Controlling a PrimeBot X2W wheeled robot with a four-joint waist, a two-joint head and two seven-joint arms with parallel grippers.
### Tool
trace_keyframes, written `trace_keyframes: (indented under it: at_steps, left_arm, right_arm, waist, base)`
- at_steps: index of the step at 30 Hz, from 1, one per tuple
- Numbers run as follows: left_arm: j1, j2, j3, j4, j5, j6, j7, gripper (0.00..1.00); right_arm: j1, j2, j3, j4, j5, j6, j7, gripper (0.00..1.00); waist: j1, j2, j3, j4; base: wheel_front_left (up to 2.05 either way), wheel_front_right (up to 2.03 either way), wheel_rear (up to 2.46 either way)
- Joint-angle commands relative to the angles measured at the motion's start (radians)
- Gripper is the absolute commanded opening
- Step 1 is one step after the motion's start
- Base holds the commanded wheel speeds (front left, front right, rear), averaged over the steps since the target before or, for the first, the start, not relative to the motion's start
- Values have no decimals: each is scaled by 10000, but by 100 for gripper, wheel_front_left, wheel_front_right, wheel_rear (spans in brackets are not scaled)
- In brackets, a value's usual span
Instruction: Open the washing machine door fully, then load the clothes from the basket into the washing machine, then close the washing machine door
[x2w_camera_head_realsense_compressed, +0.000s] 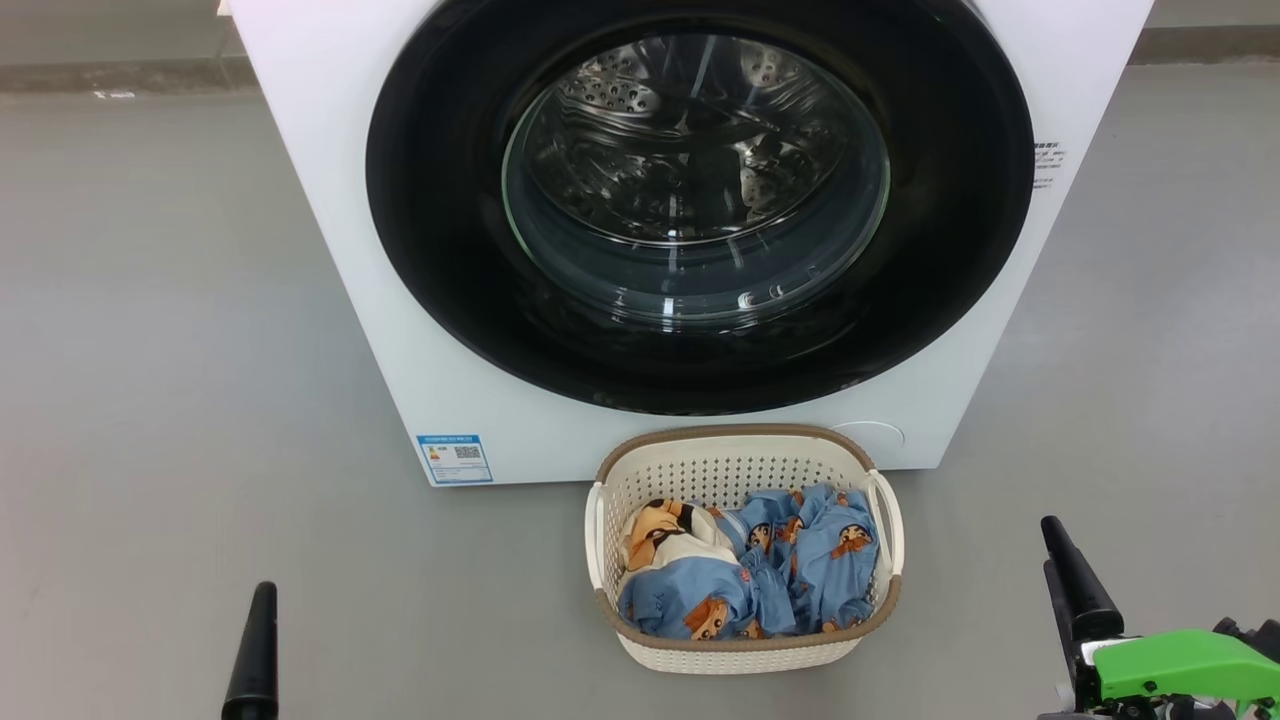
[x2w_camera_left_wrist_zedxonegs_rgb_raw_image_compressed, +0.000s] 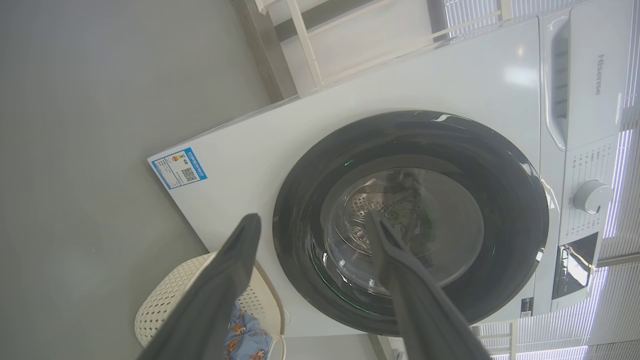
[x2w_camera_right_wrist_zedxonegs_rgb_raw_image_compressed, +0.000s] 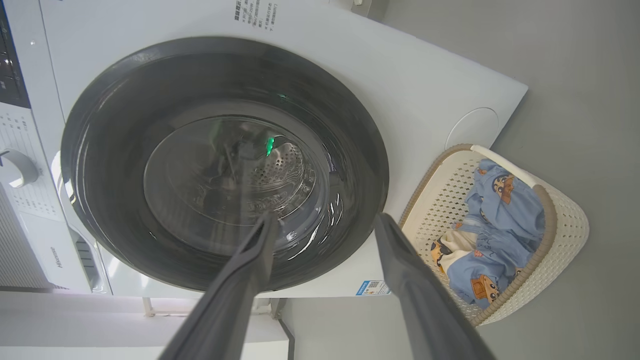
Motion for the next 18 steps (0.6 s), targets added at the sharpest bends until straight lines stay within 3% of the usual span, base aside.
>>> trace_keyframes:
  at_steps: [1, 18]
  left_arm:
    - [-332, 264, 55, -362, 357, -2, -120, 100]
    - [-306, 484, -121, -627, 3168, -3, -620, 100]
  right_arm:
    - [-543, -217, 126, -314, -371, 32, -107, 100]
    - [-743, -541, 715, -361, -2985, 41, -607, 100]
  waist:
    - [0, 0, 0, 3]
    - [0, 0, 49, 32]
  base:
    - [0, 0, 0]
    - [0, 0, 0]
